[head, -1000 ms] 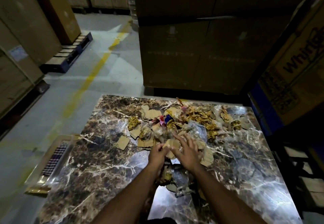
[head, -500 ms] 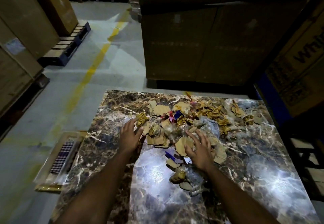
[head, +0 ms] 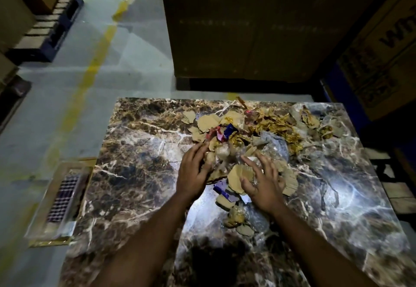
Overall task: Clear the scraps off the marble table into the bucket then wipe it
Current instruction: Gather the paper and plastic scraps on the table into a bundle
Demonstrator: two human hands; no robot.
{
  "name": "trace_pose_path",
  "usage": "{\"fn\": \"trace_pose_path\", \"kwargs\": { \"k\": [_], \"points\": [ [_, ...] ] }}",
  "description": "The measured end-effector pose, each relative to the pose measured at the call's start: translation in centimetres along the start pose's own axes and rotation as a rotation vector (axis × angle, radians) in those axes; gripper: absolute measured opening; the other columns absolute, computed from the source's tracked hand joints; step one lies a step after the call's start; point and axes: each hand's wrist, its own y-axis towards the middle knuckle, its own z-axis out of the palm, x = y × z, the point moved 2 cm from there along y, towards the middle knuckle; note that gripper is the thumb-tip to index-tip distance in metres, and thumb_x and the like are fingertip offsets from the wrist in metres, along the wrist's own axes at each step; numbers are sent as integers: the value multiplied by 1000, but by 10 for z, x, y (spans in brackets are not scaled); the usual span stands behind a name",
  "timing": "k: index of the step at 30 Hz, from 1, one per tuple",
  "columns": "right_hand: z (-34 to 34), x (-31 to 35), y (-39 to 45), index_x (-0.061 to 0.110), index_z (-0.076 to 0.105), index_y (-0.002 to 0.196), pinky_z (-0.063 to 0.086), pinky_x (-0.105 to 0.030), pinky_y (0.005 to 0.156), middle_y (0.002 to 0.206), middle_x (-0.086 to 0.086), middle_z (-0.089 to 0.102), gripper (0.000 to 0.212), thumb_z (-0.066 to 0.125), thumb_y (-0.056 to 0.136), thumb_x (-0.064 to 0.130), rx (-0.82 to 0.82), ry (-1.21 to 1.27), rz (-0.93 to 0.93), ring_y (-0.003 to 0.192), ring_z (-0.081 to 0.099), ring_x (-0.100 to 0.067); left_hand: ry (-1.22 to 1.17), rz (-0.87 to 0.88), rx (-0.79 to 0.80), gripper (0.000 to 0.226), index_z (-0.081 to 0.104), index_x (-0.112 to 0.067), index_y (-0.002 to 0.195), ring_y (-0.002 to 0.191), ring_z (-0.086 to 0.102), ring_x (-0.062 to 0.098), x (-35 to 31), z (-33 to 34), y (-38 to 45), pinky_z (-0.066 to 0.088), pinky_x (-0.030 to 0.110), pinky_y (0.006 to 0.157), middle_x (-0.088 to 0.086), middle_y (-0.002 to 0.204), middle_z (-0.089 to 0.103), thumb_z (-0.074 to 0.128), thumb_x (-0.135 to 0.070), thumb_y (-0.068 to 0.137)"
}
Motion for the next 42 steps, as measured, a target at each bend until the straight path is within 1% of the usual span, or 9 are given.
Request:
{"fn": "trace_pose_path", "kwargs": {
  "k": [9, 14, 18, 21, 26, 30, 33, 36, 42],
  "points": [
    [2, 8, -2, 60, 22, 151, 0, -70, 116, 170, 12, 2, 66, 41, 88, 71, -42, -47, 21, 156, -3, -21, -593, -284, -190, 39, 61, -43, 121, 131, 47, 17, -33, 53, -19, 43, 53, 105, -14, 137, 54, 49, -62, 89],
    [-2, 7, -3, 60, 16, 152, 6, -69, 117, 169, 14, -2, 77, 39, 81, 76, 6, -54, 17, 156, -5, -22, -621, -346, -229, 25, 53, -34, 119, 110, 54, -2, -70, 72, -30, 45, 10, 73, 2, 132, 52, 60, -23, 97],
    [-14, 6, 2, 69, 5, 149, 8, -73, 116, 167, 19, -6, 96, 52, 66, 80, 125, 128, -4, 155, -7, -26, -363, -213, -231, 30, 50, -26, 130, 135, 39, 17, -57, 81, -31, 46, 38, 99, 0, 149, 41, 56, -29, 101],
    [-20, 12, 5, 72, -9, 146, 19, -72, 114, 168, 10, -4, 110, 68, 67, 78, 148, 44, -53, 153, -2, -35, -400, -189, -231, 50, 46, -29, 140, 138, 33, -1, -63, 81, -35, 45, 27, 98, -14, 162, 19, 44, -57, 99],
    [-20, 26, 18, 76, -10, 142, 33, -70, 109, 168, -1, -2, 113, 51, 51, 103, 206, -115, -42, 148, 4, -48, -750, -371, -74, 54, 51, -58, 133, 137, 45, 10, -63, 63, -35, 47, 42, 106, -11, 157, 37, 28, -80, 89],
    [-12, 28, 22, 65, 17, 149, 28, -81, 106, 168, -1, -7, 105, 70, 60, 86, 281, -270, -4, 149, -4, -50, -1004, -459, 46, 51, 43, -63, 137, 132, 52, 24, -67, 48, -25, 47, 59, 103, -9, 151, 48, 33, -81, 90],
    [-8, 30, 19, 59, 17, 152, 23, -85, 104, 168, 0, -10, 112, 72, 58, 84, 273, -300, 17, 150, -7, -51, -797, -396, 115, 58, 53, -64, 126, 132, 51, 26, -64, 36, -6, 45, 61, 104, -7, 153, 45, 35, -91, 78],
    [-9, 27, 17, 53, 8, 154, 29, -78, 108, 166, 3, -7, 121, 72, 55, 80, 253, -261, 18, 150, -3, -47, -413, -284, 131, 41, 66, -50, 115, 129, 50, 21, -59, 21, 15, 43, 51, 108, -10, 144, 49, 45, -71, 86],
    [-8, 19, 10, 55, -12, 149, 33, -72, 108, 163, 1, 0, 129, 66, 49, 77, 151, -138, -18, 148, 6, -42, -106, -80, 137, 34, 61, -36, 134, 133, 38, 16, -50, 34, 9, 31, 31, 102, -6, 149, 48, 44, -40, 105]
  ]
}}
